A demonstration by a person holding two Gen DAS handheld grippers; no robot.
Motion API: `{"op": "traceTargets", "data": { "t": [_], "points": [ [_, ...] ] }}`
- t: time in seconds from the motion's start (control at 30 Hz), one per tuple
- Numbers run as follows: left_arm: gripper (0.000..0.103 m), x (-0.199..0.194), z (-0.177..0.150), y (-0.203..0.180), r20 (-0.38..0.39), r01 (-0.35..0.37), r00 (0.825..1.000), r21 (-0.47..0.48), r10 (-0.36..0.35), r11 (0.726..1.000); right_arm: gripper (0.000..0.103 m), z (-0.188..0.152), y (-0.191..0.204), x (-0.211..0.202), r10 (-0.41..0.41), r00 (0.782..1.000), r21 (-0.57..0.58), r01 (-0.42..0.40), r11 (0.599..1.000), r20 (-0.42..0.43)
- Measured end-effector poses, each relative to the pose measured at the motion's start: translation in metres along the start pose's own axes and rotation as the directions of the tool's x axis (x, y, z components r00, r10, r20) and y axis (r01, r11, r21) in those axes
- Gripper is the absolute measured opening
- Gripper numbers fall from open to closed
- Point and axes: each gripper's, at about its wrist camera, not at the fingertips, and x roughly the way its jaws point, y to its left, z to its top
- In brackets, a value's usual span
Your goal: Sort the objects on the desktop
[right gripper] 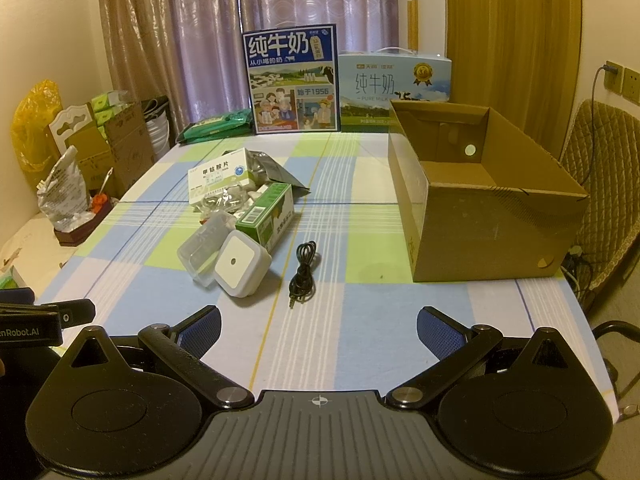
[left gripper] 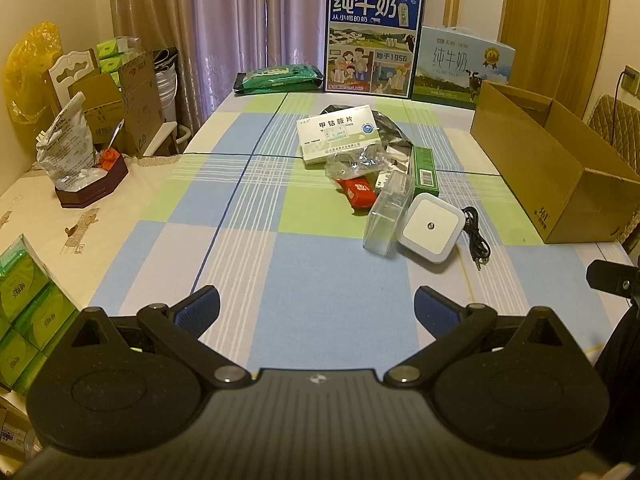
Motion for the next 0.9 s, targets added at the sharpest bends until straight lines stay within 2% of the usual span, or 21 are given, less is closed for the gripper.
{"op": "traceTargets", "data": {
  "t": [0.9],
  "points": [
    [0.102, 0.0007, -0.002, 0.0009, -0.012, 0.004, 1.0, -0.01, -0.004, 1.0, 0.101, 0.0, -0.0005, 0.0009, 0.001, 1.0, -0.001, -0.001, 1.0, -0.001]
  ]
}}
